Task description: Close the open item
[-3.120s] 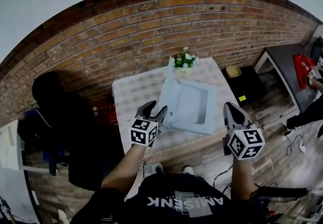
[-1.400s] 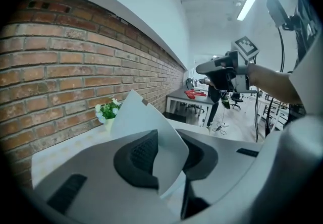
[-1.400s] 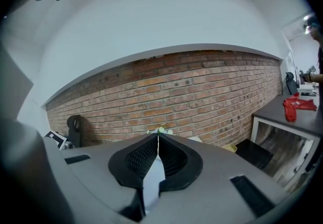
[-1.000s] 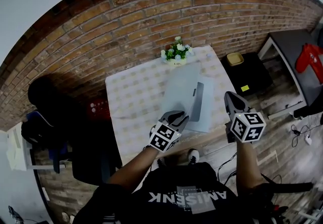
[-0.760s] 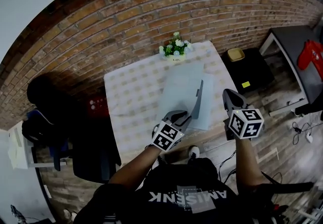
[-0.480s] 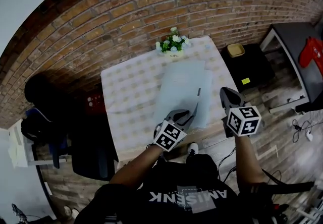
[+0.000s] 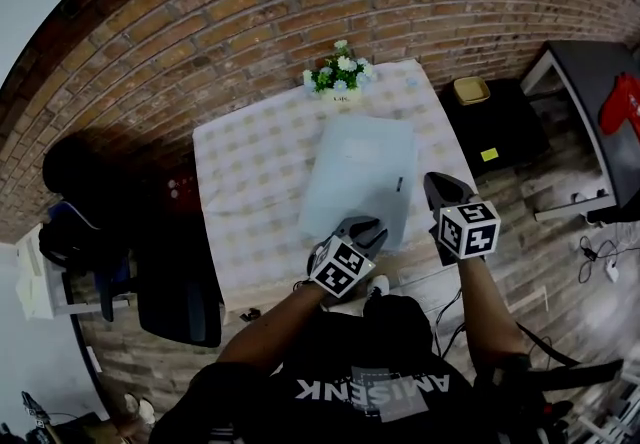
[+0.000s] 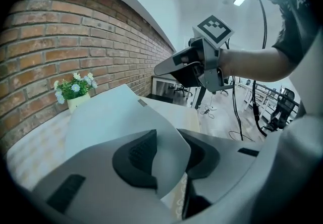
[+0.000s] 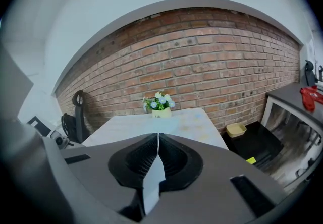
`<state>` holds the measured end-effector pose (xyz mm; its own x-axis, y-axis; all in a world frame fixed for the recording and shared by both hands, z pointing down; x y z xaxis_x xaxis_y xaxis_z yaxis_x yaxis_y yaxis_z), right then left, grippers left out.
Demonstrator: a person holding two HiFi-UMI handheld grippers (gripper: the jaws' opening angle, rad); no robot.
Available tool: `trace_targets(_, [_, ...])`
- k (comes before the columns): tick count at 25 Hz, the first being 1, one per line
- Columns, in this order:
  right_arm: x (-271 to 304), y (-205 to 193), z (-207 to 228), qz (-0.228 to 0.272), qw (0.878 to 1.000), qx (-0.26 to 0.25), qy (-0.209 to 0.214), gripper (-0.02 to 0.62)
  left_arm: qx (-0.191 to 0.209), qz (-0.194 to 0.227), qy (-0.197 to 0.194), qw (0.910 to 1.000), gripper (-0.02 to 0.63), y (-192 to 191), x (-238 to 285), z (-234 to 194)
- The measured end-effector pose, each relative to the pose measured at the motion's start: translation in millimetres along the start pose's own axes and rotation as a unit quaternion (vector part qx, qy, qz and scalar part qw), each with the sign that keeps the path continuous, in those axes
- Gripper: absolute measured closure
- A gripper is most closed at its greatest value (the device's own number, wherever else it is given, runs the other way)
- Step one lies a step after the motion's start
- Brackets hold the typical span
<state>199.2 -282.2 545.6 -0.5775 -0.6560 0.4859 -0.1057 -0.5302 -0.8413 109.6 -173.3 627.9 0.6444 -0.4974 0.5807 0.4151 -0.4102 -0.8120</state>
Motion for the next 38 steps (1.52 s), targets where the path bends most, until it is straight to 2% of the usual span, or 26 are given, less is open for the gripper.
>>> trace_targets(11, [38.2, -39.6, 12.6, -0.059, 0.998, 0.000, 0.034, 0.554, 0.004, -0.035, 0.000, 0.9994, 0.500, -16.2, 34.8, 6.3])
trace_targets(24, [75.1, -74.7, 13.2, -0.108, 0.992, -0.005, 0.061, 0.554, -0.010, -0.044, -0.006, 0.9990, 0.480, -22.2, 53.9, 6.0])
trace_targets(33, [92.1, -86.8, 4.3, -0.138, 0.986, -0.041, 0.085, 0.554, -0.006, -0.047, -0.007, 0.9988, 0.474, -20.0, 58.8, 7.8])
trace_targets(38, [94.0, -98.3, 10.8, -0.171, 0.982, -0.047, 0.062, 0.554, 0.002, -0.053, -0.004, 0.9986, 0.471, -21.7, 61.4, 9.6])
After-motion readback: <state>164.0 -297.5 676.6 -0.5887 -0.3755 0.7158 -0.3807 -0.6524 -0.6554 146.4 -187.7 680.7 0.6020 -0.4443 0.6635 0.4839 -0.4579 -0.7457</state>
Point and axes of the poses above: the fingertips, and each gripper's own axes: x forward along the fingers, z to its right, y out of its top, the point moved 1 cm from there along -x, backward along the fingers, and after that the axes turned 6 degrees about y, right-handed, at the moved point
